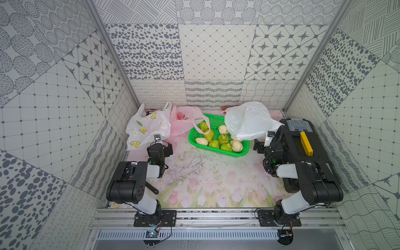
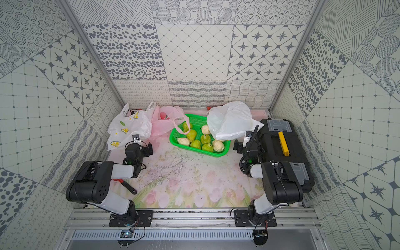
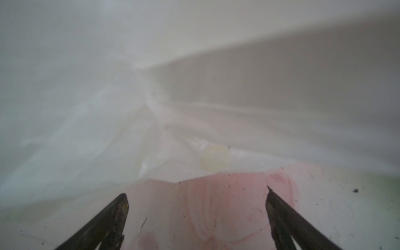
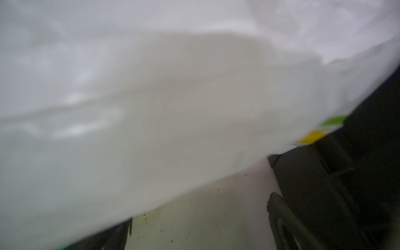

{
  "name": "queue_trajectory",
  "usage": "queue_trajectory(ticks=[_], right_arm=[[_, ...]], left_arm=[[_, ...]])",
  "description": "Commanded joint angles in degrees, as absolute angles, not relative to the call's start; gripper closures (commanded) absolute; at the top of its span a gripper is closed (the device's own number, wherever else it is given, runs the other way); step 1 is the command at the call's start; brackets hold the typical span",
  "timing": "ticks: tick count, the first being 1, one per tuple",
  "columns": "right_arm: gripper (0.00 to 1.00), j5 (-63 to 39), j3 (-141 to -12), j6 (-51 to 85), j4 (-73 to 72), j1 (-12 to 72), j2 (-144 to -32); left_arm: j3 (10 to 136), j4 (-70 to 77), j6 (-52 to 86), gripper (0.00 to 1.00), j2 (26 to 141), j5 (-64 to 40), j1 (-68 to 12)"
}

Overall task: Place the pears into plastic bags & tie knots
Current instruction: Pick up the plastic bag at the center of the board.

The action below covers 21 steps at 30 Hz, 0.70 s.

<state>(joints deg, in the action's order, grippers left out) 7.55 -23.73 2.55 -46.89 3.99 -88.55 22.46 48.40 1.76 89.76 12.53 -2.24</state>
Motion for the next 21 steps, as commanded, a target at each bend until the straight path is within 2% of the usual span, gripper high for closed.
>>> queue_trajectory(ticks=[1,7,13,18,21], right_arm=[[0.02,7.91,-23.21,2.21,-48.87,3.69,-89.12],[0.02,11.13,-23.21,2.05,-48.16,4.57,-86.84],[0.02,15.43,-30.52,9.94,-17.03,6.44,-71.1],[0.02,22.73,-31.95,13.11,-1.93,12.24,-63.1],[0.02,15.88,-36.91,22.59,11.17,11.92,-60.74]], left_arm=[[22.99,49.39,1.16,0.01,90.15,12.49,-2.28],[23.73,47.96,0.67,0.01,89.33,12.8,-2.5],[33.15,18.49,6.03,0.01,80.85,16.88,-3.82],[32.61,8.17,11.14,0.01,72.78,15.36,-4.48],[34.09,2.85,11.69,0.01,67.96,11.63,-4.65]])
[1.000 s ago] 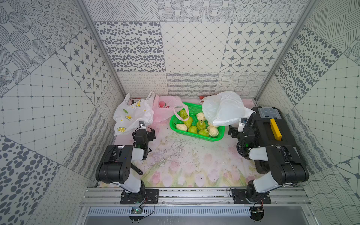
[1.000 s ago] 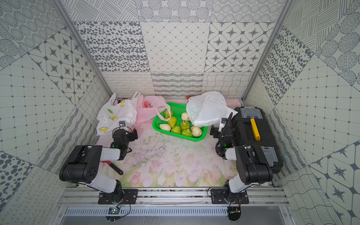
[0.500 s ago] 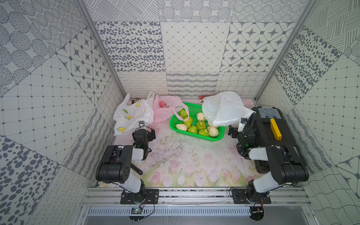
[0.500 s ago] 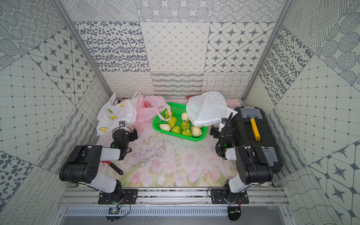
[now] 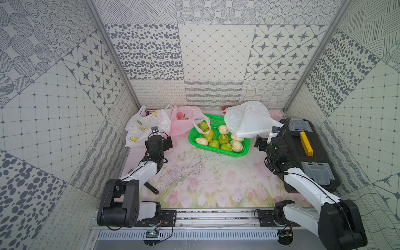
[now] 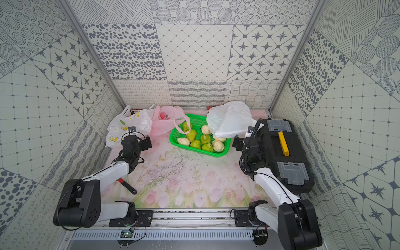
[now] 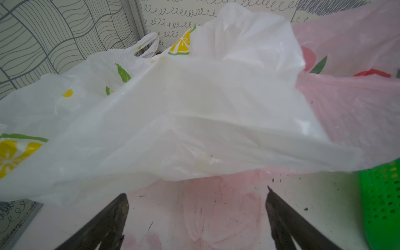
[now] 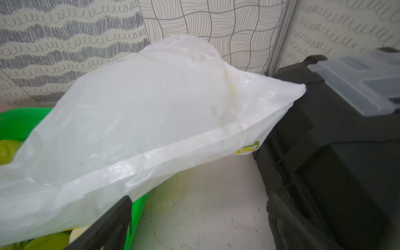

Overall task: Place the pears into plastic bags & tie knots
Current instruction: Pick up the plastic bag at the center of the board.

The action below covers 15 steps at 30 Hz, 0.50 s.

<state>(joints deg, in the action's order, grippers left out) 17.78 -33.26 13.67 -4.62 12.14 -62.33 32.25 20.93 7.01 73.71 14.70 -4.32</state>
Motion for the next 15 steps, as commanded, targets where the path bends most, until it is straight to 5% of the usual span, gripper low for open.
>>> queue_trajectory(ticks=[1,6,15], right_arm=[[0.02,11.5,-37.9,25.62,13.59,11.66,-60.19],[0.07,-14.29,-36.39,37.31,12.47,8.09,-57.57],[0.16,-10.81,-42.7,40.32,35.21,8.17,-53.15]], left_arm=[[34.69,0.93,12.38,0.01,66.23,10.16,-4.81],[36.55,-6.6,16.95,0.01,59.42,4.35,-5.02],[42.14,-20.19,21.89,0.01,54.86,-6.41,-5.24]])
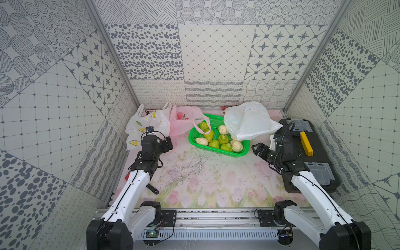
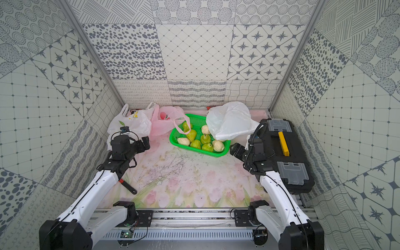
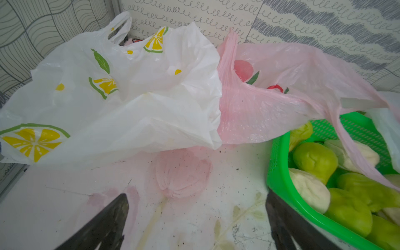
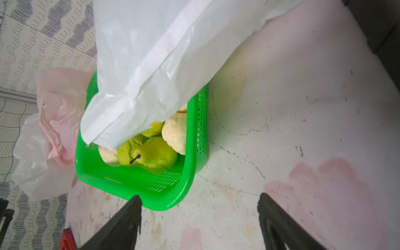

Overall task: Place the pears into plastic bags & tie knots
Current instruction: Pick up the plastic bag at the center of the board.

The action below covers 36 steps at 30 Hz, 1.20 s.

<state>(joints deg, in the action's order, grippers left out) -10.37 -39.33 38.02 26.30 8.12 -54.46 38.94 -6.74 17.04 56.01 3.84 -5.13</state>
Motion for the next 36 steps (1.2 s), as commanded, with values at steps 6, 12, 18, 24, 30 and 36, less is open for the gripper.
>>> queue_trajectory(ticks=[6,12,18,24,30,36], right_arm=[[0.17,-9.36,-54.23,39.87,43.63,8.84,-58.29],[0.17,-0.27,-70.22,40.37,45.91,24.3,-70.8],[0.16,-0.14,-84.32,40.96,40.67,35.7,-87.04],[0.2,-2.58,-97.58,44.94,35.36,39.74,-103.5],[0.27,-2.09,-113.12,45.81,36.44,40.78,-118.51],[0.69,-3.98,-132.26,40.88,44.11,40.17,-128.58]], left_arm=[[51.38,-28.29,31.54,0.01,55.83,-0.62,-5.17],[60.48,-31.5,25.78,0.24,62.22,-7.79,-4.11],[67.08,-38.34,23.11,0.29,66.79,-8.43,-5.55],[67.85,-39.17,21.88,0.28,67.16,-7.98,-6.87],[68.11,-39.18,21.62,0.28,67.77,-9.56,-7.27],[69.91,-40.17,19.83,0.29,67.25,-9.37,-7.29]])
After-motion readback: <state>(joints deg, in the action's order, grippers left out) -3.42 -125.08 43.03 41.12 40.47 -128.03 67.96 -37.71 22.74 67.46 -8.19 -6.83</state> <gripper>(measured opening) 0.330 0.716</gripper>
